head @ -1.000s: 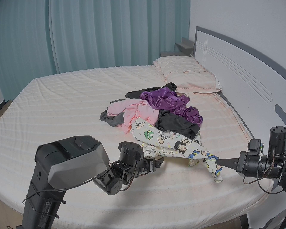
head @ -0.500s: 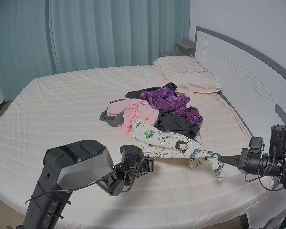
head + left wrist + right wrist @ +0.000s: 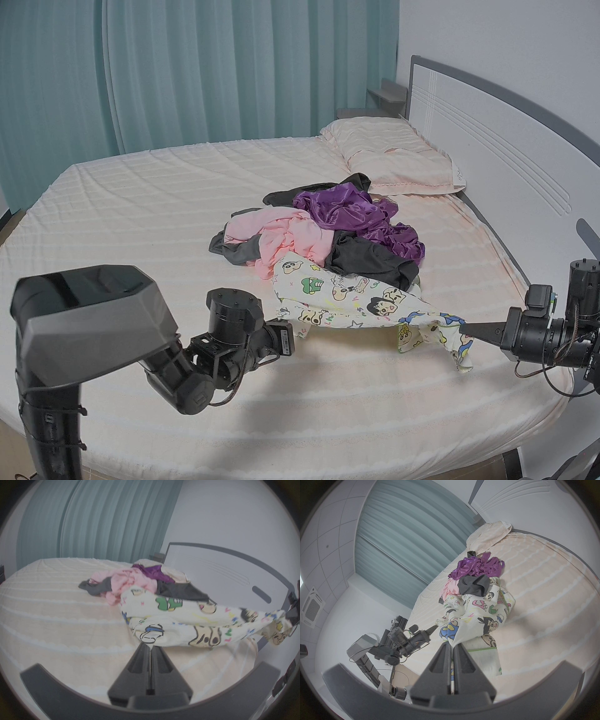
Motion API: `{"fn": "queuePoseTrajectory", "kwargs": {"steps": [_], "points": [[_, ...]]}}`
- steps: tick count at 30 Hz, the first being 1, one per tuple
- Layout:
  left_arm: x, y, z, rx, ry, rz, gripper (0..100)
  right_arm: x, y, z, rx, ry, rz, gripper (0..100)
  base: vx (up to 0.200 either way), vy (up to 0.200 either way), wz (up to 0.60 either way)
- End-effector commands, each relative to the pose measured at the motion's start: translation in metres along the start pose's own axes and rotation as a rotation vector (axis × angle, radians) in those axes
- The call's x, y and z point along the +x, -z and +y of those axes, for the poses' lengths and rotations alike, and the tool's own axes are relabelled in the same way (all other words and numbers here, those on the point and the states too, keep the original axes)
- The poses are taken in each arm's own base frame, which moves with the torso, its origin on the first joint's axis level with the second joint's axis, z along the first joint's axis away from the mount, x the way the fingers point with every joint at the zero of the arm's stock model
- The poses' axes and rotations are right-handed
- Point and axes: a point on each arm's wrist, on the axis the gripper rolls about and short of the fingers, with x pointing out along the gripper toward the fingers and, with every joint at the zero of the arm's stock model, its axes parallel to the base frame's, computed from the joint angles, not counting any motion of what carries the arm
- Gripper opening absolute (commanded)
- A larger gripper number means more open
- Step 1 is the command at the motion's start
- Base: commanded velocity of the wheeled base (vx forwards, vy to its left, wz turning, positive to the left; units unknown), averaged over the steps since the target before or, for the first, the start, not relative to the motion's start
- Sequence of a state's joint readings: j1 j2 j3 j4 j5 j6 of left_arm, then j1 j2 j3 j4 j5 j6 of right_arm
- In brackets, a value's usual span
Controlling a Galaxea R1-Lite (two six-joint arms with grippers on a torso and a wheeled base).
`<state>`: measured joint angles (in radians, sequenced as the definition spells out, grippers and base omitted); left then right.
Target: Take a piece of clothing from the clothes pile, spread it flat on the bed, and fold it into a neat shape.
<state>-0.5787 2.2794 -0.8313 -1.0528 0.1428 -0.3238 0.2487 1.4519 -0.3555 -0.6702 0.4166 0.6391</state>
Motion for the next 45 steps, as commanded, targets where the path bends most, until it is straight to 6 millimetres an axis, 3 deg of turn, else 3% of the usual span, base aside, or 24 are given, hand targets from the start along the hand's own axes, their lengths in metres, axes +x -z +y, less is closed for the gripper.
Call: {"fn": "queuePoseTrajectory", "kwargs": {"steps": [1,10,17,20,22,27,34,39,45], "points": [[-0.06,-0.052,-0.003,-0.026,-0.008,-0.145,0,0.004,-0.015,0.01,-0.027,-0.033,-0.047,0,0.0,0.0,0.0],[-0.109,-0.109,-0.01,-0.075,-0.044,-0.378,0,0.011,-0.059,0.045,-0.105,-0.142,-0.171,0,0.0,0.0,0.0],[-0.132,-0.155,-0.024,-0.125,-0.055,-0.556,0,0.003,-0.1,0.086,-0.184,-0.267,-0.314,0,0.0,0.0,0.0],[-0.142,-0.163,-0.025,-0.128,-0.078,-0.591,0,0.0,-0.107,0.094,-0.199,-0.293,-0.34,0,0.0,0.0,0.0],[-0.151,-0.162,-0.031,-0.127,-0.059,-0.596,0,0.0,-0.108,0.095,-0.197,-0.297,-0.34,0,0.0,0.0,0.0],[-0.148,-0.137,-0.03,-0.104,-0.066,-0.512,0,0.026,-0.084,0.074,-0.154,-0.239,-0.221,0,0.0,0.0,0.0],[-0.122,-0.101,-0.022,-0.156,-0.1,-0.38,0,0.051,-0.066,0.048,-0.105,-0.185,-0.145,0,0.0,0.0,0.0],[-0.113,-0.088,-0.021,-0.199,-0.12,-0.342,0,0.054,-0.062,0.045,-0.1,-0.18,-0.136,0,0.0,0.0,0.0],[-0.107,-0.067,-0.022,-0.243,-0.169,-0.296,0,0.053,-0.058,0.044,-0.077,-0.178,-0.122,0,-0.2,0.0,0.0]]}}
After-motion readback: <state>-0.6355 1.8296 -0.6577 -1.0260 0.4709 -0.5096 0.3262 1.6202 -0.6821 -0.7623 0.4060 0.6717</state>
